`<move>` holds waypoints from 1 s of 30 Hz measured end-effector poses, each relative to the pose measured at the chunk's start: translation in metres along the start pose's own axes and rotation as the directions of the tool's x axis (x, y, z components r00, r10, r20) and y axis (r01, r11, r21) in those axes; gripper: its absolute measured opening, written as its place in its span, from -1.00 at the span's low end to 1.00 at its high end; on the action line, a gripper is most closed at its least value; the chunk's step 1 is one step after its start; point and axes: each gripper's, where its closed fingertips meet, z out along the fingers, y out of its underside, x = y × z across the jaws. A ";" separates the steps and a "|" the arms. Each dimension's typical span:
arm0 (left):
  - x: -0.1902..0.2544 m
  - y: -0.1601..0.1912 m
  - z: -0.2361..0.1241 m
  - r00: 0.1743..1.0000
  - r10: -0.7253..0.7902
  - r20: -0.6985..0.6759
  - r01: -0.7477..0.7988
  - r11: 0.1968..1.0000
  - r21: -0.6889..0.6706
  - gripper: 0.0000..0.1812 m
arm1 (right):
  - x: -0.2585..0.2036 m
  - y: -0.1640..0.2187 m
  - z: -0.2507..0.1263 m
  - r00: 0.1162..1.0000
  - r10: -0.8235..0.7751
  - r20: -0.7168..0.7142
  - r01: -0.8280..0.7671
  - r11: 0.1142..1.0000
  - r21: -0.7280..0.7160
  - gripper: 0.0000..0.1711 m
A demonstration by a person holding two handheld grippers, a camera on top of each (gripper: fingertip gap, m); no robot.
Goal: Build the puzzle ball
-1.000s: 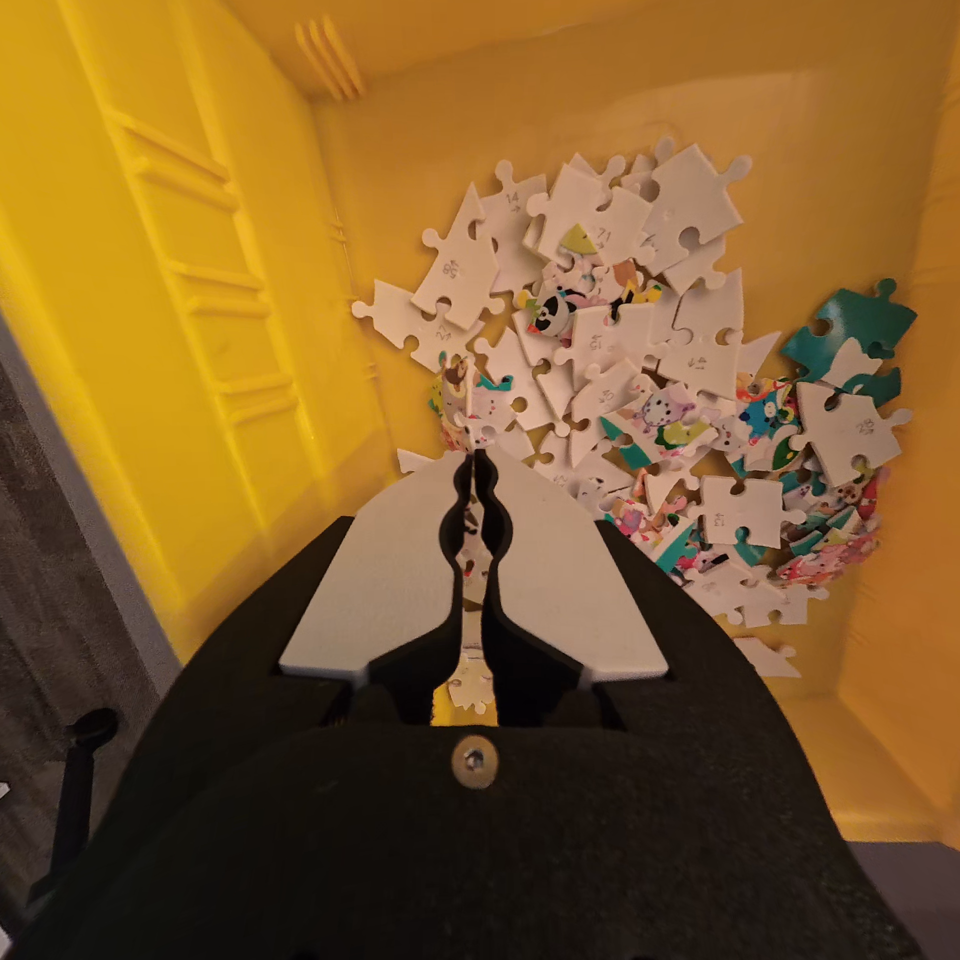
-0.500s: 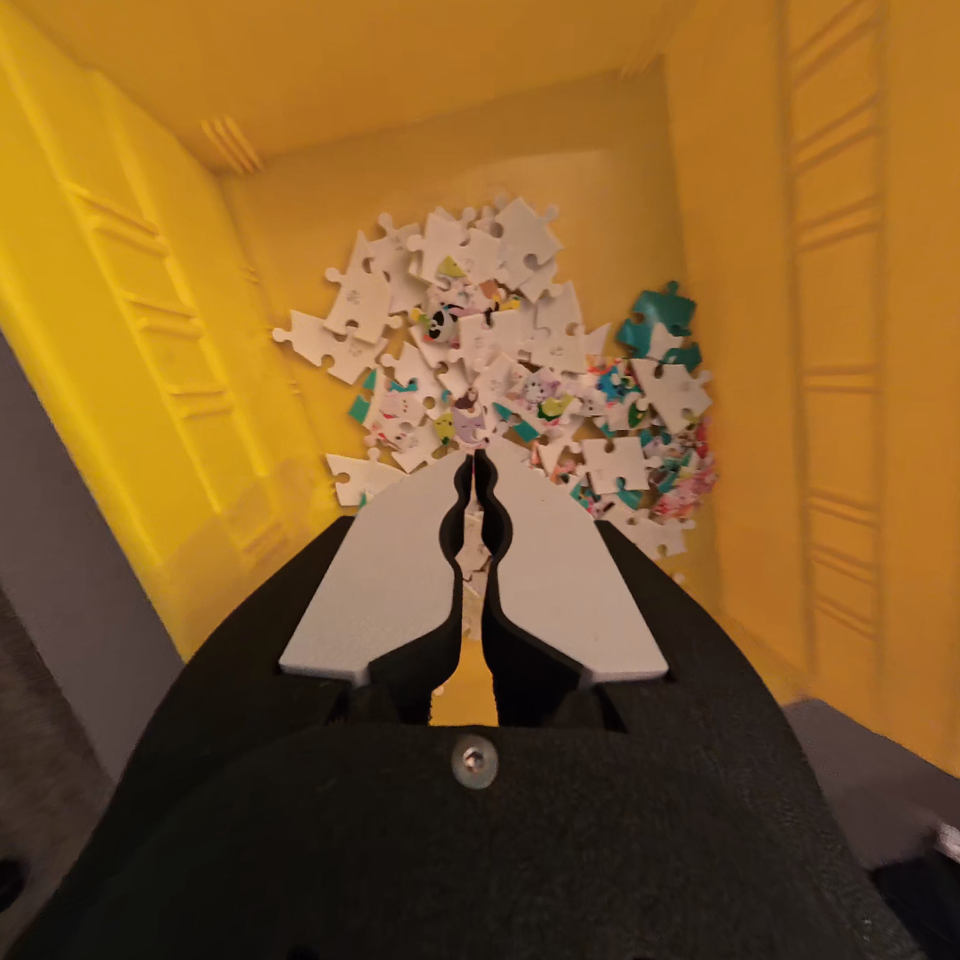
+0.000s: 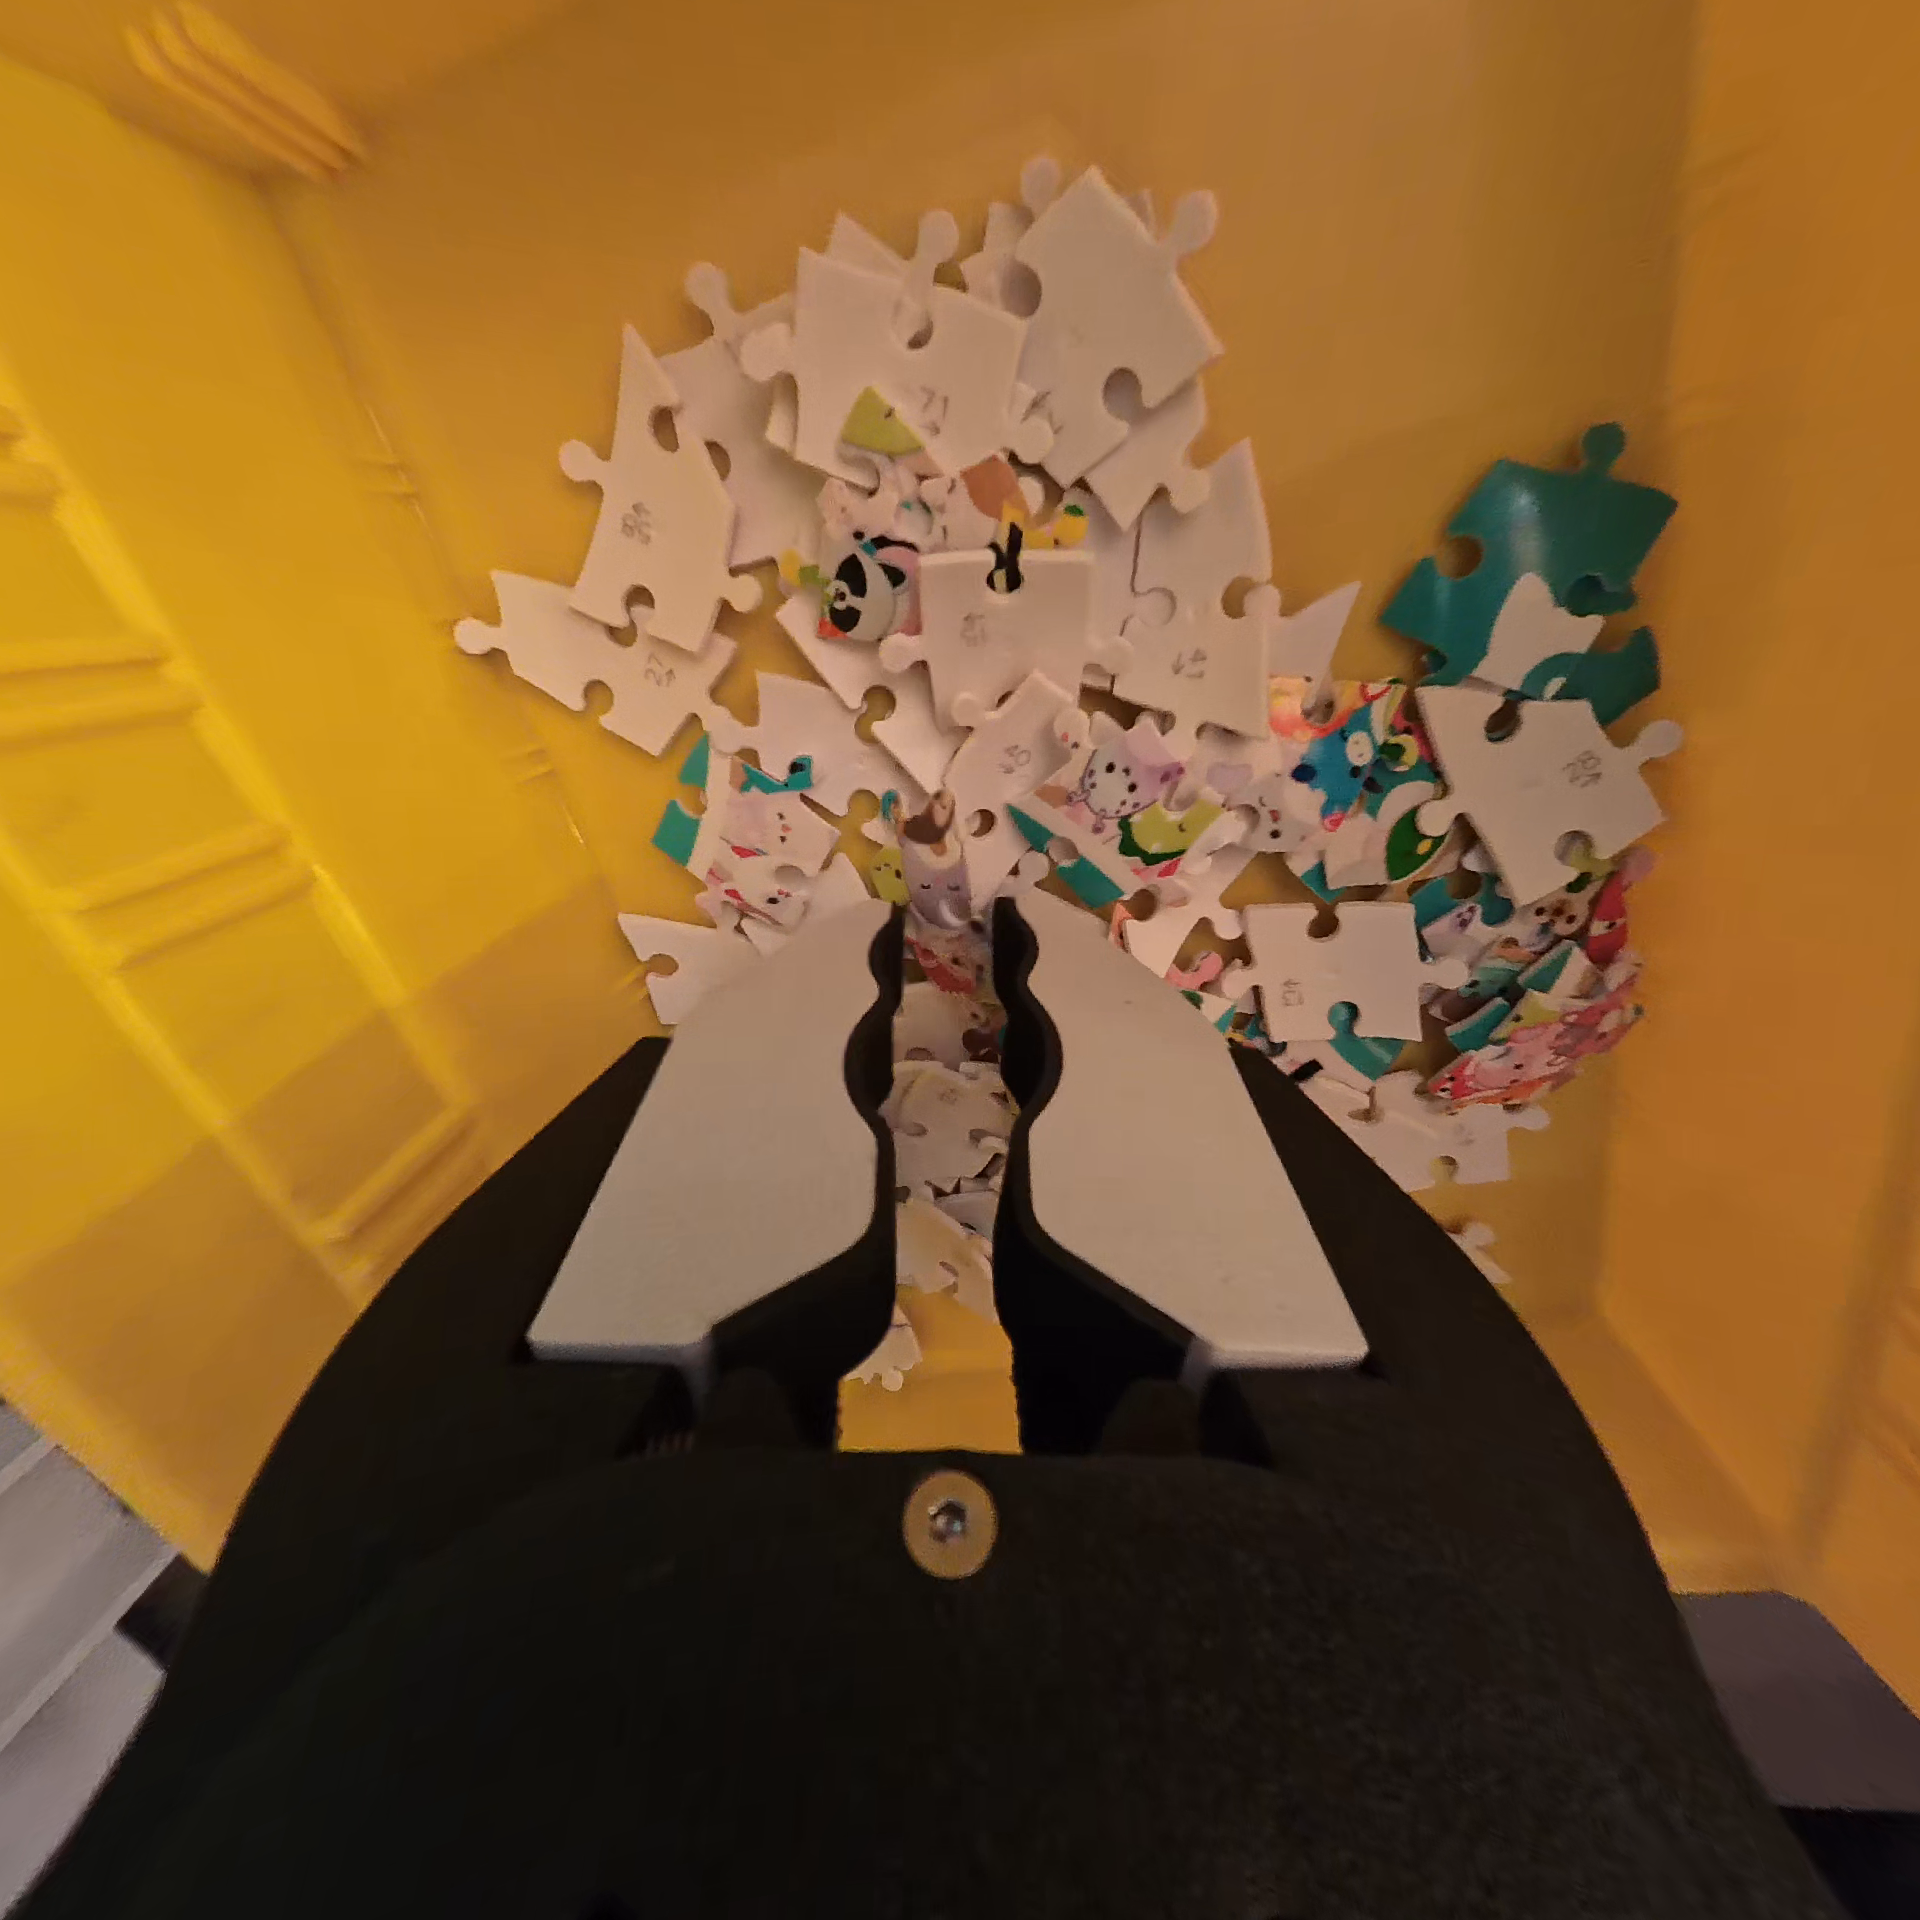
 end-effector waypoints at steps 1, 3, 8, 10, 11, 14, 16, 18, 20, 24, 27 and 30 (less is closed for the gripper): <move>0.000 -0.001 -0.003 1.000 -0.005 -0.010 0.005 1.000 0.012 -0.88 | 0.000 0.000 0.000 1.000 0.002 -0.001 -0.002 1.000 0.001 -0.54; -0.002 -0.001 -0.010 1.000 -0.015 -0.020 0.016 0.999 0.038 -0.96 | 0.000 0.000 0.000 1.000 0.003 -0.001 -0.003 1.000 0.001 -0.54; 0.001 0.000 -0.025 0.986 -0.042 -0.163 0.059 0.993 0.103 -0.98 | -0.002 0.000 0.001 1.000 -0.001 0.004 0.001 1.000 -0.001 -0.54; 0.007 0.002 -0.031 0.964 -0.060 -0.259 0.092 0.989 0.115 -0.98 | -0.002 0.000 0.001 1.000 -0.001 0.005 0.001 1.000 -0.001 -0.54; 0.010 0.002 -0.034 0.947 -0.068 -0.314 0.111 0.986 0.122 -0.98 | -0.002 0.000 0.001 1.000 -0.001 0.005 0.001 1.000 -0.001 -0.54; 0.016 0.002 -0.044 0.904 -0.079 -0.421 0.150 0.979 0.140 -0.98 | -0.002 0.000 0.001 1.000 -0.001 0.006 0.001 1.000 -0.001 -0.54; 0.021 0.004 -0.047 0.879 -0.074 -0.470 0.154 0.979 0.134 -0.98 | -0.002 0.000 0.001 1.000 0.000 0.007 0.000 1.000 -0.002 -0.54; 0.025 0.005 -0.047 0.869 -0.070 -0.490 0.149 0.981 0.125 -0.98 | -0.003 0.001 0.002 1.000 -0.002 0.008 0.002 1.000 -0.004 -0.54; 0.025 0.003 -0.042 0.883 -0.061 -0.465 0.133 0.983 0.123 -0.98 | -0.003 0.001 0.002 1.000 -0.001 0.010 0.001 1.000 -0.005 -0.54; 0.044 -0.034 -0.040 0.854 -0.051 -0.518 0.188 0.958 0.216 -0.98 | -0.003 0.001 0.003 1.000 -0.002 0.009 0.002 1.000 -0.006 -0.54; 0.066 -0.061 -0.031 0.828 -0.046 -0.559 0.226 0.939 0.258 -0.98 | -0.004 0.001 0.003 1.000 0.000 0.011 0.000 1.000 -0.005 -0.54; 0.084 -0.071 -0.019 0.819 -0.032 -0.573 0.218 0.941 0.260 -0.98 | -0.006 0.002 0.004 1.000 -0.004 0.017 0.005 1.000 -0.009 -0.54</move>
